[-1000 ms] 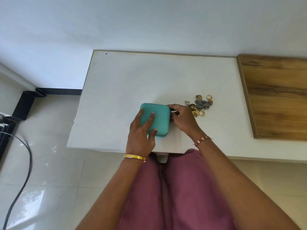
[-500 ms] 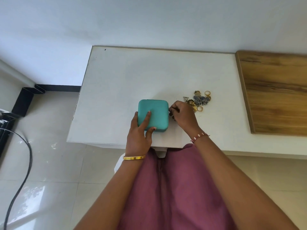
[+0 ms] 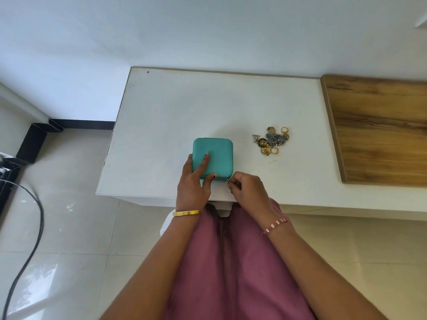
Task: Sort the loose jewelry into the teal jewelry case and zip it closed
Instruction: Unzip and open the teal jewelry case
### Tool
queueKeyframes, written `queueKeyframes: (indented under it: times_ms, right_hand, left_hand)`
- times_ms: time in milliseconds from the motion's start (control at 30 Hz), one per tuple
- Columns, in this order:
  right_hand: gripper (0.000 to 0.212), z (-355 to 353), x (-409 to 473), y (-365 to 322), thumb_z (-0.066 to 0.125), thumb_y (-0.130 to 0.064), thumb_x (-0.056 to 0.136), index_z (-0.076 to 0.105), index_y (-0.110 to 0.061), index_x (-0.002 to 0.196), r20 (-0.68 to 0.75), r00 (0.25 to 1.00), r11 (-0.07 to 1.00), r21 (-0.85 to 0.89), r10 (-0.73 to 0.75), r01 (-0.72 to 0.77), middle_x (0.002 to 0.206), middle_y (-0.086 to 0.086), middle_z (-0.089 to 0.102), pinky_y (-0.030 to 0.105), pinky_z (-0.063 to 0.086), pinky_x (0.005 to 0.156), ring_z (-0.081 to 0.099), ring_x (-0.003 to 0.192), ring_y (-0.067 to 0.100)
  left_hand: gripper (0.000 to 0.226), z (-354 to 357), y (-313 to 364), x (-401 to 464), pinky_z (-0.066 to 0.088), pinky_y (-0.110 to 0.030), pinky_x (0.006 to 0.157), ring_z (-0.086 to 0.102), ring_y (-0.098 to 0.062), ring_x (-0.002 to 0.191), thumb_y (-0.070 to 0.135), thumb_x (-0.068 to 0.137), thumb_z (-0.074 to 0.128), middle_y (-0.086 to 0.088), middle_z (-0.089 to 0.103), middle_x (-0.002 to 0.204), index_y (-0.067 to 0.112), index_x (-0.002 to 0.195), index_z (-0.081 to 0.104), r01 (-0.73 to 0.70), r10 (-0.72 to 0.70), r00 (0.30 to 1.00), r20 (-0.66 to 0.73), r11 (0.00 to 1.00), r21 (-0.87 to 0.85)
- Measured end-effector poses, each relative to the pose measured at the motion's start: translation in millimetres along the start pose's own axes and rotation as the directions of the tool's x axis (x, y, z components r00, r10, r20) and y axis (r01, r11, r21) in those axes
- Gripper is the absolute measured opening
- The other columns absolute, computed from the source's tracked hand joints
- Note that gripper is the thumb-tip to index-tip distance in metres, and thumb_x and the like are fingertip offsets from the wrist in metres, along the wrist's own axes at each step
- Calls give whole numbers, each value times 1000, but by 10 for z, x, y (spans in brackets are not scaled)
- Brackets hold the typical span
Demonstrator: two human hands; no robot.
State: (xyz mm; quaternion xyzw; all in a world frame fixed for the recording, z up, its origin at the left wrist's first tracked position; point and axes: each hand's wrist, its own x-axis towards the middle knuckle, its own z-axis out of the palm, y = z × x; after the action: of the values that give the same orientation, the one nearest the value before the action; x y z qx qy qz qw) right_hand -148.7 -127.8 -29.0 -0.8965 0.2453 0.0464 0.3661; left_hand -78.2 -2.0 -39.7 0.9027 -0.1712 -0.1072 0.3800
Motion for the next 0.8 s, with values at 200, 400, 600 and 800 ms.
queueKeyframes:
  times_ms: [200,400,600,800]
  right_hand:
    - [14,-255,64,-46,60,-12,86,71,-6,92,-169,986,991,130,9,14,90,9,70,23,44,69,57,71,14]
    - [34,-299,343,-313,51,4,87,63,-8,116,-49,977,978,-23,-210,209,125,11,58,30,41,100,50,116,24]
    - [32,-279,434,-289,51,5,86,66,-6,111,-5,979,967,-159,-203,200,120,8,59,29,41,97,50,112,26]
    - [32,-299,401,-307,51,6,85,65,-5,113,18,978,970,-125,-206,207,121,9,57,26,40,97,51,113,26]
  left_hand:
    - [55,-64,-12,-9,25,-17,104,29,-19,139,21,87,60,-10,31,149,28,137,39,6,-2,1000,29,993,-116]
    - [34,-186,160,-109,43,-23,93,52,-16,113,9,86,57,-4,56,125,16,120,57,161,-250,951,-179,901,-402]
    - [20,-51,377,-188,46,-20,51,49,-19,59,1,87,49,-8,53,67,10,70,53,571,-649,723,237,369,-733]
    - [25,289,460,-196,51,-43,89,64,-38,89,18,82,58,-24,69,94,2,98,69,648,-624,752,213,641,-411]
